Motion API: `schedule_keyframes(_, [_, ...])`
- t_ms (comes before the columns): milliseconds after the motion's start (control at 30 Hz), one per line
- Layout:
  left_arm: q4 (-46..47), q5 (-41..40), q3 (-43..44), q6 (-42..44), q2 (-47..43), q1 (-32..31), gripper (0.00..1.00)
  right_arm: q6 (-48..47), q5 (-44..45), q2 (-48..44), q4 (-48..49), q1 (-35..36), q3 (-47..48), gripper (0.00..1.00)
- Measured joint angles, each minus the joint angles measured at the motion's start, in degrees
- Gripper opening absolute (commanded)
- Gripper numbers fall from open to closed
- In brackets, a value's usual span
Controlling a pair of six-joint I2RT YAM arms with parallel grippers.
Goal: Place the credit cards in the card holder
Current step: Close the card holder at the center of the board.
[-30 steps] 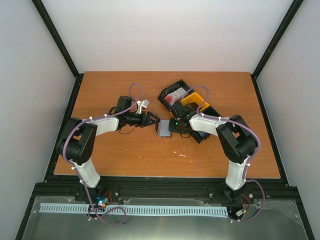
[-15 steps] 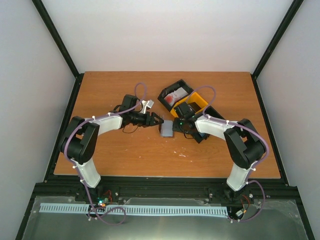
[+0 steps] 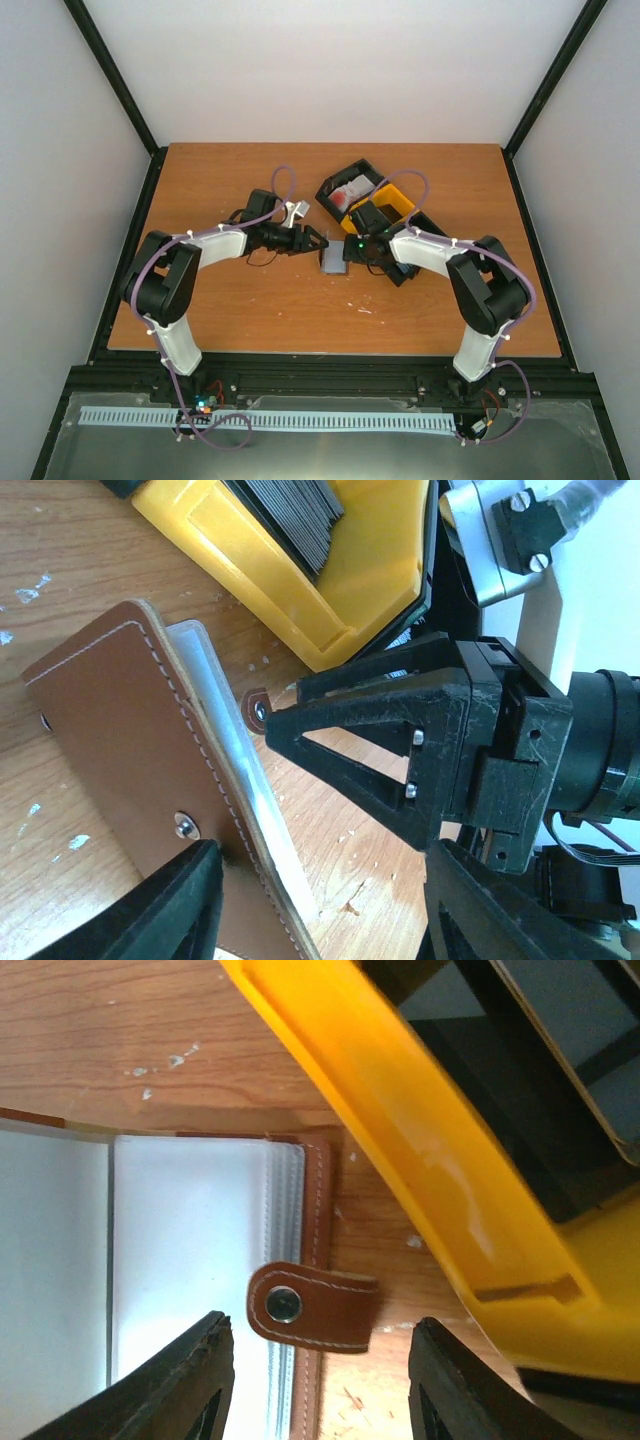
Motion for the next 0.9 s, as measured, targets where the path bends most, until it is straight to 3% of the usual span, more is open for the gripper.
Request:
schedule_keyframes(433, [0.0, 2.7, 0.7, 0.7, 0.6, 0.0, 0.5, -3.4, 0.7, 7.3, -4.4, 0.2, 8.3, 0.52])
schedule_keyframes(900, [0.2, 4.0, 0.7, 0.9, 1.0, -0.1, 0.5, -3.2, 7.1, 5.4, -12.2, 0.2, 9.0, 0.35])
